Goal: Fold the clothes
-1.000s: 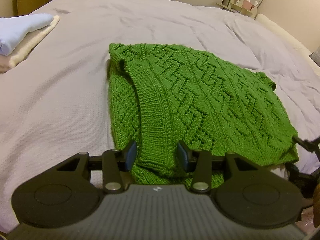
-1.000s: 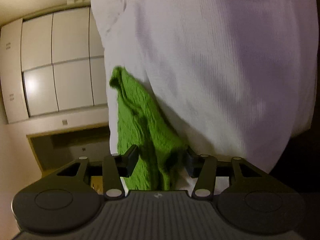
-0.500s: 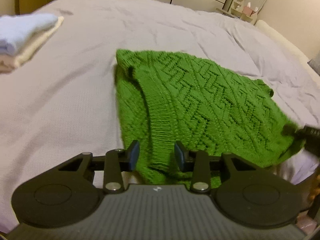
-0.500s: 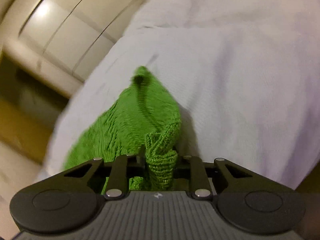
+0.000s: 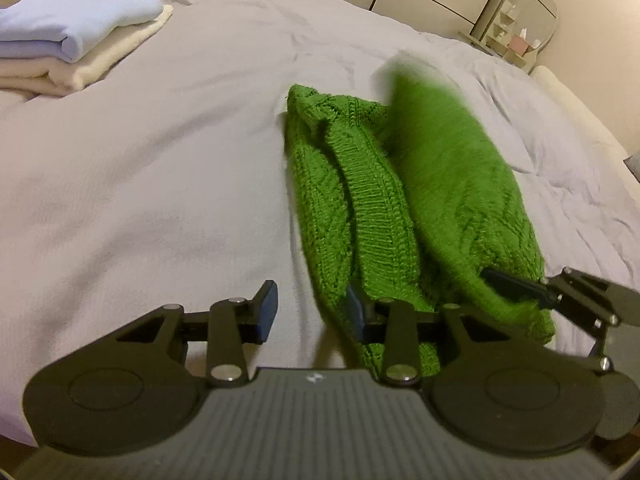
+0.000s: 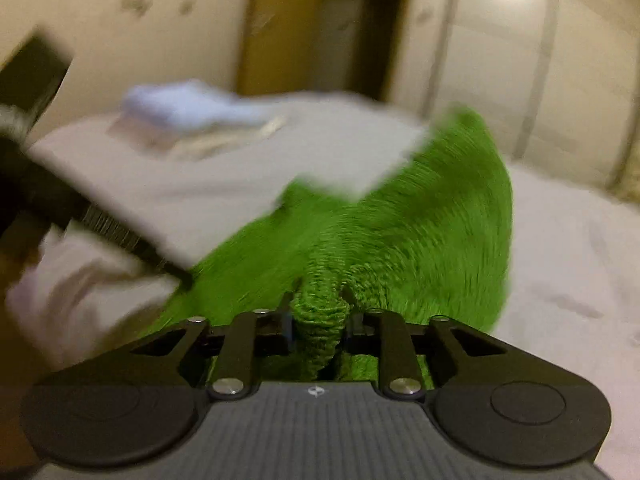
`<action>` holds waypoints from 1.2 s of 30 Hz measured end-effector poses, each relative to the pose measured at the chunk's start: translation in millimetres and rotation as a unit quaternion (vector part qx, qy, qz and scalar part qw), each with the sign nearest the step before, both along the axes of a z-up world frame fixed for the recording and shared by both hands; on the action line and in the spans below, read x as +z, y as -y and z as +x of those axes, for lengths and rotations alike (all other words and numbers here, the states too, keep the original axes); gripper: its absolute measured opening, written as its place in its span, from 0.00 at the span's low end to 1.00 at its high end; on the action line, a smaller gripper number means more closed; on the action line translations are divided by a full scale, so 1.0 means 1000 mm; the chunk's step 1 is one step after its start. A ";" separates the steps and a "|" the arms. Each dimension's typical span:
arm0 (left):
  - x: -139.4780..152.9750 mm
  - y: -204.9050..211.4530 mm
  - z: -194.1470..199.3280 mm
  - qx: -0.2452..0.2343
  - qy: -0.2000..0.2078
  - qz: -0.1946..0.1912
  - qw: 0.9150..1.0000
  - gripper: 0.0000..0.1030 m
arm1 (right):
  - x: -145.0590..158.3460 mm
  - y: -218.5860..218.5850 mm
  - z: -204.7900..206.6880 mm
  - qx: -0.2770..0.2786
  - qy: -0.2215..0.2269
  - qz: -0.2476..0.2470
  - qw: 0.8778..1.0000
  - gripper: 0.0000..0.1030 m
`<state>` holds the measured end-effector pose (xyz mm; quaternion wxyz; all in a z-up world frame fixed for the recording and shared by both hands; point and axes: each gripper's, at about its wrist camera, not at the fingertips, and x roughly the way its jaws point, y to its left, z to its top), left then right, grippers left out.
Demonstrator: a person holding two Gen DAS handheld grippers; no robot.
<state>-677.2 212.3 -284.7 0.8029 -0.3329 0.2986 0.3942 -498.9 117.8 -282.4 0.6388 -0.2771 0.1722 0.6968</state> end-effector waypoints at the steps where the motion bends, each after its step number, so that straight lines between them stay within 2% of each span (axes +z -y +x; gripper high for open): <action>1: 0.000 0.000 0.000 0.001 0.001 -0.001 1.000 0.30 | -0.004 -0.002 -0.003 0.011 -0.012 -0.020 1.000 0.40; 2: 0.000 0.001 -0.001 0.003 0.003 -0.003 1.000 0.30 | -0.001 0.009 -0.009 0.015 -0.024 -0.020 0.999 0.44; 4: -0.001 0.000 -0.002 0.007 0.006 -0.007 1.000 0.30 | 0.006 0.014 0.000 0.013 -0.059 -0.011 0.998 0.61; 7: 0.007 0.001 -0.005 0.009 0.018 -0.005 1.000 0.30 | 0.016 0.018 0.030 -0.008 -0.127 0.014 0.992 0.63; 9: 0.015 0.001 -0.007 0.008 0.031 -0.001 0.999 0.31 | 0.027 0.028 0.056 -0.035 -0.187 0.043 0.981 0.63; 11: 0.022 0.000 -0.007 0.006 0.044 0.002 0.999 0.33 | 0.034 0.041 0.084 -0.074 -0.244 0.073 0.964 0.63; 13: 0.026 -0.001 -0.005 0.000 0.062 -0.006 0.998 0.34 | 0.031 0.046 0.115 -0.153 -0.273 0.079 0.946 0.62; 14: 0.026 -0.001 -0.002 -0.003 0.070 -0.013 0.997 0.34 | 0.026 0.044 0.126 -0.196 -0.271 0.065 0.940 0.59; 15: 0.026 -0.002 0.001 -0.006 0.078 -0.020 0.997 0.34 | 0.018 0.042 0.138 -0.236 -0.269 0.044 0.933 0.51; 16: 0.026 -0.003 0.004 -0.009 0.083 -0.026 0.996 0.34 | 0.007 0.037 0.149 -0.261 -0.281 0.023 0.923 0.48; 17: 0.025 -0.004 0.008 -0.012 0.089 -0.034 0.995 0.34 | -0.003 0.034 0.159 -0.282 -0.296 0.005 0.912 0.46; 20: 0.020 -0.009 0.022 -0.022 0.107 -0.058 0.992 0.35 | -0.026 0.026 0.171 -0.289 -0.373 -0.013 0.882 0.43; 22: 0.018 -0.015 0.033 -0.027 0.110 -0.063 0.992 0.36 | -0.034 0.016 0.166 -0.283 -0.385 -0.026 0.878 0.42; 25: 0.016 -0.027 0.049 -0.033 0.115 -0.069 0.990 0.38 | -0.037 -0.001 0.159 -0.269 -0.372 -0.036 0.888 0.41; 29: 0.013 -0.050 0.065 -0.035 0.124 -0.073 0.989 0.40 | -0.024 -0.004 0.174 -0.257 -0.358 -0.022 0.897 0.41; 31: 0.011 -0.064 0.076 -0.034 0.112 -0.064 0.991 0.40 | -0.019 -0.006 0.182 -0.253 -0.352 -0.017 0.901 0.41; 36: 0.007 -0.095 0.101 -0.033 0.096 -0.041 0.994 0.42 | -0.032 -0.032 0.203 -0.252 -0.360 -0.048 0.897 0.41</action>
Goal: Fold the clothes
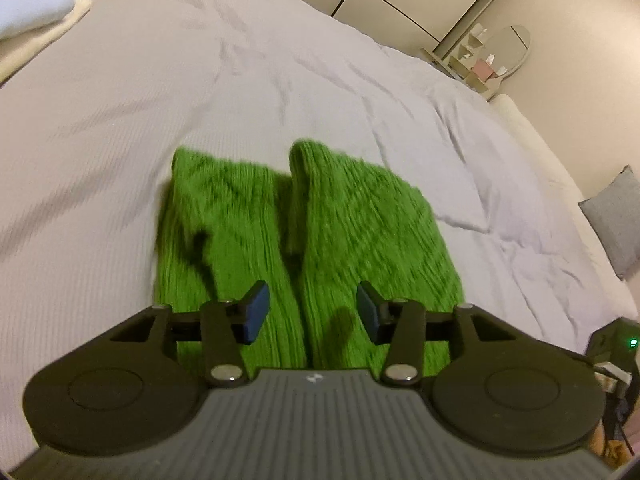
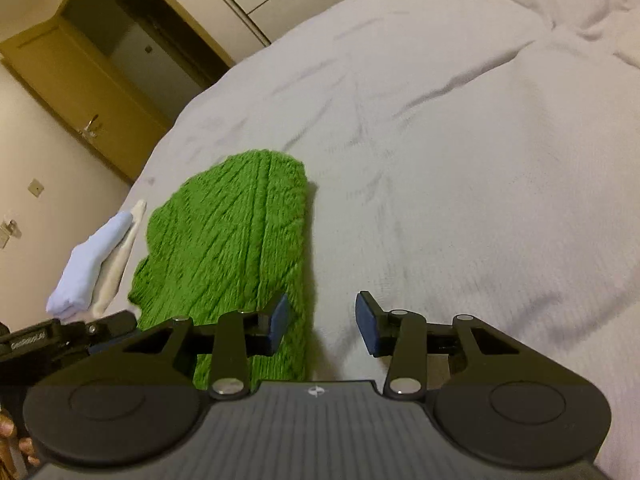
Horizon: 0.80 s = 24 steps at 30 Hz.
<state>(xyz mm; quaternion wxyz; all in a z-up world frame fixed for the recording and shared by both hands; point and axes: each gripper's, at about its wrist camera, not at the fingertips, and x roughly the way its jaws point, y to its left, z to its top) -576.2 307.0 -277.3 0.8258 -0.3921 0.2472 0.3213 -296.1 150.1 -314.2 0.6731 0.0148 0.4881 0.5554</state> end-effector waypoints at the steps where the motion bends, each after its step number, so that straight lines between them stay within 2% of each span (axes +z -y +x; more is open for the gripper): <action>1: -0.001 -0.004 0.004 -0.003 0.001 0.004 1.000 0.43 | 0.001 -0.005 0.002 0.000 0.007 0.000 1.000 0.41; 7: -0.015 -0.019 0.027 -0.014 -0.002 0.012 1.000 0.46 | 0.000 -0.040 0.004 0.039 0.029 -0.016 0.999 0.39; 11: -0.018 -0.019 0.029 -0.030 0.019 0.011 0.999 0.34 | 0.005 -0.045 0.000 0.066 0.047 -0.018 0.997 0.37; 13: -0.017 -0.016 0.031 -0.040 0.007 0.025 0.999 0.32 | 0.009 -0.046 -0.005 0.085 0.072 -0.018 0.994 0.35; 16: -0.017 -0.015 0.030 -0.043 0.006 0.026 0.999 0.31 | 0.012 -0.052 -0.014 0.108 0.107 -0.023 0.988 0.32; 20: -0.017 -0.014 0.030 -0.046 0.012 0.026 0.999 0.23 | 0.013 -0.057 -0.020 0.113 0.115 -0.027 0.987 0.32; 24: -0.018 -0.010 0.022 -0.047 0.018 0.028 0.998 0.21 | 0.013 -0.058 -0.022 0.113 0.120 -0.031 0.986 0.32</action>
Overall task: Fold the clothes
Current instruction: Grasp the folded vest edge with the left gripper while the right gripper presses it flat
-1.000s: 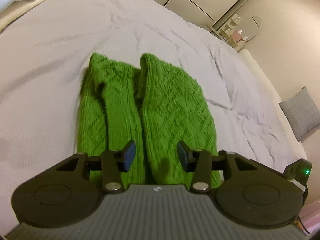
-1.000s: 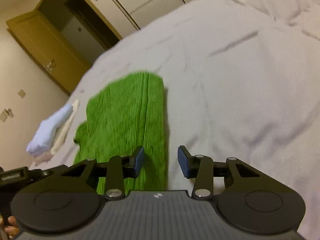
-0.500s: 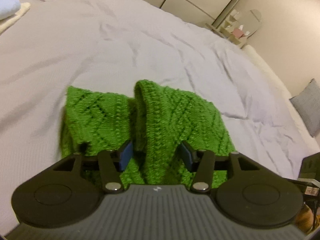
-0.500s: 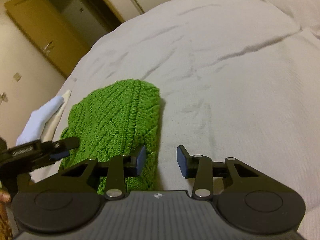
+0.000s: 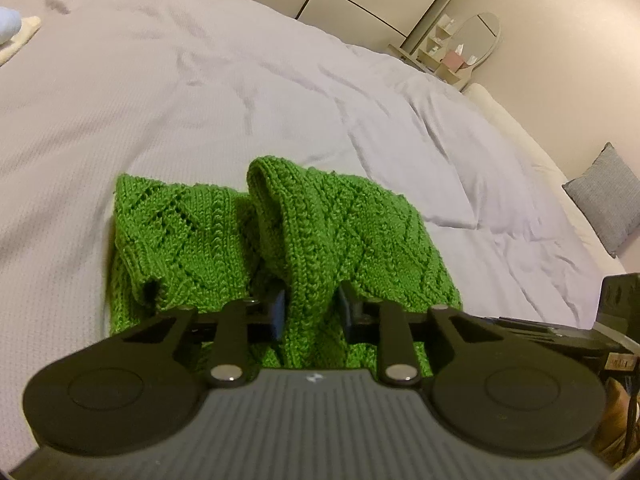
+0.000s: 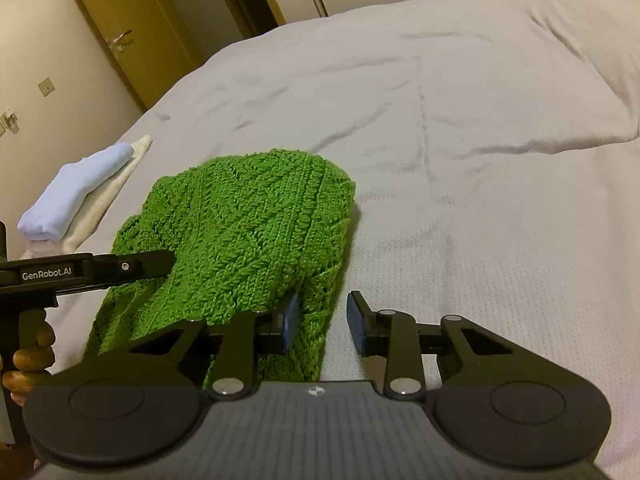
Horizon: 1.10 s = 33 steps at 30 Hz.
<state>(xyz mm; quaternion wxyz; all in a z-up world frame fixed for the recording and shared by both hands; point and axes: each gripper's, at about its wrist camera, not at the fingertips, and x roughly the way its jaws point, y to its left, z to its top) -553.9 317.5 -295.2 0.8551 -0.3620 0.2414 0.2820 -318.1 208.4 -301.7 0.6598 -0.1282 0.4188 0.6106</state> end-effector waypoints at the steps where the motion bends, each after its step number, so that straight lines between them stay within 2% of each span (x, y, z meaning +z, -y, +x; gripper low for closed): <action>1: -0.001 -0.001 0.001 0.000 0.000 -0.002 1.000 0.23 | 0.000 0.000 0.000 0.000 0.001 -0.001 1.000 0.32; 6: -0.003 -0.008 0.001 0.005 0.017 -0.026 1.000 0.25 | 0.003 0.000 -0.003 0.000 0.008 -0.005 1.000 0.32; 11: 0.004 -0.002 0.001 -0.002 0.015 -0.003 1.000 0.11 | 0.005 0.001 -0.005 -0.001 0.013 -0.008 1.000 0.32; 16: 0.030 -0.010 -0.016 -0.006 0.040 0.006 0.999 0.10 | 0.012 0.001 -0.011 0.004 0.014 -0.007 1.000 0.25; 19: 0.050 -0.014 -0.027 -0.003 0.032 0.033 0.999 0.10 | 0.022 0.000 -0.017 0.020 0.003 0.003 1.000 0.23; 21: 0.053 -0.019 -0.036 0.001 0.024 0.036 0.999 0.10 | 0.031 -0.002 -0.023 0.040 -0.012 0.018 0.999 0.23; 24: 0.036 -0.031 -0.045 0.014 0.009 0.005 1.000 0.10 | 0.035 -0.010 -0.032 0.074 -0.050 0.029 0.996 0.28; 27: 0.014 -0.037 -0.053 0.026 0.007 -0.026 0.999 0.10 | 0.031 -0.015 -0.044 0.081 -0.034 0.021 0.996 0.28; 30: 0.011 -0.037 -0.056 0.029 0.023 -0.028 0.999 0.10 | 0.035 -0.007 -0.041 0.069 -0.042 0.038 0.996 0.32; 33: 0.016 -0.037 -0.058 0.029 0.022 -0.020 0.999 0.10 | 0.041 0.003 -0.026 0.027 -0.021 0.040 0.999 0.41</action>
